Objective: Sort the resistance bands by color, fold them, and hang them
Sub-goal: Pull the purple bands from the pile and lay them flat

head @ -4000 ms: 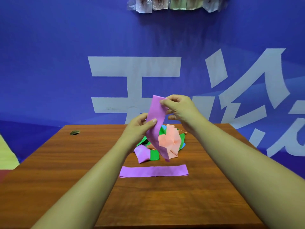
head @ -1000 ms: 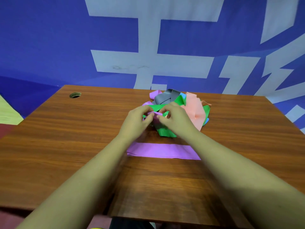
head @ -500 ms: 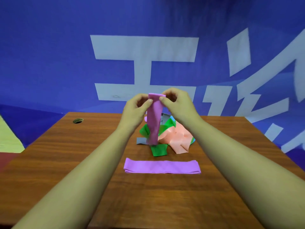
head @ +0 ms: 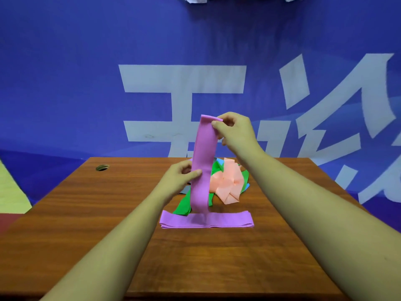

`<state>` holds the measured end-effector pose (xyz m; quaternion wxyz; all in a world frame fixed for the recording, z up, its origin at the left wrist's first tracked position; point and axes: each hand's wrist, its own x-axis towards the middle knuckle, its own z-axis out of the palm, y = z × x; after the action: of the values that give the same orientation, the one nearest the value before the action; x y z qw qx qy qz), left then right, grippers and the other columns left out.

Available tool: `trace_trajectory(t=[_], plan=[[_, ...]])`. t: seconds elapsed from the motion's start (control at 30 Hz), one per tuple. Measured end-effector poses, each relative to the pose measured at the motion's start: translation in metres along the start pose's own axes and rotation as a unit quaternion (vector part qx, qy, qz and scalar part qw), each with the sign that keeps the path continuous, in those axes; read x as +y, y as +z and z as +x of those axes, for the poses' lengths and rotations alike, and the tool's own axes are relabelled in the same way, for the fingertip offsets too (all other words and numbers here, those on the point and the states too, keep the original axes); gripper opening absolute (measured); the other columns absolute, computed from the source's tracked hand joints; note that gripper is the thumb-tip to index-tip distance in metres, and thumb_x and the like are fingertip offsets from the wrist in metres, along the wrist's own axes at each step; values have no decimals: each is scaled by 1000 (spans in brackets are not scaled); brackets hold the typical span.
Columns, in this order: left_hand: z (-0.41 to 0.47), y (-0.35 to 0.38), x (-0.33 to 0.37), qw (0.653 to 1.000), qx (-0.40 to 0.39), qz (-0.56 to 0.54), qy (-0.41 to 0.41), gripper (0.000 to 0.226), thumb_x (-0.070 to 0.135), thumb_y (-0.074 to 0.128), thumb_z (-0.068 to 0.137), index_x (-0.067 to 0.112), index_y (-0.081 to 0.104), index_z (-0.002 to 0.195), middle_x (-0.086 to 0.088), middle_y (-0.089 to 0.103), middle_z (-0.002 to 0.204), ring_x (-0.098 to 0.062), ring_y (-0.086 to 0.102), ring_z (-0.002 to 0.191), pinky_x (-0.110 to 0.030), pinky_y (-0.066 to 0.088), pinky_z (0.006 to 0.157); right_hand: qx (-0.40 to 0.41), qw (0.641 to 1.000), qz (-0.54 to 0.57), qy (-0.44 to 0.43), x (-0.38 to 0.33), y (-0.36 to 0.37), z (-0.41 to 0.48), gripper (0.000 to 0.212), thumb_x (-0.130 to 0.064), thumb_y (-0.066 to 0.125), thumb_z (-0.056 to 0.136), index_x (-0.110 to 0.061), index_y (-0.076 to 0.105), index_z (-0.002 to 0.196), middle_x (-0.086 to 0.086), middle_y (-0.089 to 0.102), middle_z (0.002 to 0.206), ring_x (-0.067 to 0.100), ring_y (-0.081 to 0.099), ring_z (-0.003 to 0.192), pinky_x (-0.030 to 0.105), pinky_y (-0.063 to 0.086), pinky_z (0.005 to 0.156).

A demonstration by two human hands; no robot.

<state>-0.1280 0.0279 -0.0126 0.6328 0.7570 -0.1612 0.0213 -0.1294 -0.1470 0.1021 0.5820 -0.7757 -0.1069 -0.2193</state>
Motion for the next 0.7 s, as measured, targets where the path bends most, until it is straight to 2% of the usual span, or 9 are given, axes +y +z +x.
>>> trace_trajectory(t=[0.07, 0.13, 0.2, 0.3, 0.37, 0.43, 0.5, 0.63, 0.7], plan=[[-7, 0, -6, 999, 15, -29, -1, 10, 11, 61, 94, 16, 69, 96, 8, 72, 85, -5, 62, 79, -21, 48, 74, 17, 1000, 4, 14, 3, -8, 1, 10, -9, 60, 85, -4, 69, 87, 1, 61, 69, 12, 52, 61, 24, 43, 54], [-12, -1, -8, 998, 21, -60, -4, 13, 9, 56, 95, 15, 68, 97, 9, 70, 83, -4, 59, 73, -19, 46, 65, 7, 999, 6, 43, 9, -17, -2, 8, -10, 61, 85, -7, 67, 82, 2, 60, 72, 12, 52, 64, 24, 41, 56], [-16, -5, -8, 997, 11, -81, -13, 11, 10, 56, 95, 13, 67, 97, 5, 68, 80, -6, 58, 67, -20, 45, 59, -17, 992, 51, 111, 17, -24, -5, 11, -8, 61, 86, -12, 62, 76, 4, 61, 73, 13, 57, 64, 24, 42, 56], [-20, -12, -10, 999, -6, -44, -27, 11, 17, 55, 93, 16, 66, 91, 1, 64, 79, -13, 54, 67, -25, 42, 60, -86, 942, 187, 266, 29, -33, -11, 7, -3, 64, 85, -9, 61, 83, 13, 59, 78, 18, 57, 64, 27, 46, 57], [-22, -16, -14, 999, -18, 7, -26, 12, 23, 56, 91, 21, 67, 87, 4, 63, 79, -14, 51, 71, -29, 38, 64, -129, 925, 168, 316, 38, -36, -14, 10, -11, 72, 84, -8, 64, 90, 12, 59, 78, 18, 54, 61, 29, 49, 60], [-23, -19, -16, 998, -38, 37, -27, 14, 26, 57, 89, 18, 68, 90, 5, 64, 82, -12, 51, 76, -31, 37, 69, -142, 928, 111, 327, 44, -35, -19, 19, -19, 76, 83, -7, 66, 94, 9, 66, 78, 18, 61, 64, 33, 52, 66], [-26, -20, -20, 996, -55, 45, -46, 17, 25, 58, 92, 12, 67, 96, 4, 64, 84, -12, 52, 78, -32, 39, 72, -117, 942, 67, 307, 44, -34, -23, 23, -19, 74, 84, -2, 68, 98, 10, 70, 84, 21, 66, 75, 36, 56, 69], [-37, -24, -32, 990, -90, 54, -91, 28, 38, 66, 83, 13, 68, 96, -5, 68, 88, -18, 62, 81, -41, 49, 78, -85, 966, 23, 244, 41, -36, -20, 19, -17, 72, 86, -3, 71, 99, 5, 67, 78, 14, 62, 65, 24, 53, 49], [-42, -26, -40, 984, -112, 84, -112, 42, 52, 72, 75, 13, 70, 93, -8, 70, 88, -18, 63, 80, -42, 51, 81, -81, 971, -1, 225, 41, -37, -19, 17, -17, 73, 85, -3, 71, 96, 5, 65, 75, 13, 60, 60, 22, 51, 46]])
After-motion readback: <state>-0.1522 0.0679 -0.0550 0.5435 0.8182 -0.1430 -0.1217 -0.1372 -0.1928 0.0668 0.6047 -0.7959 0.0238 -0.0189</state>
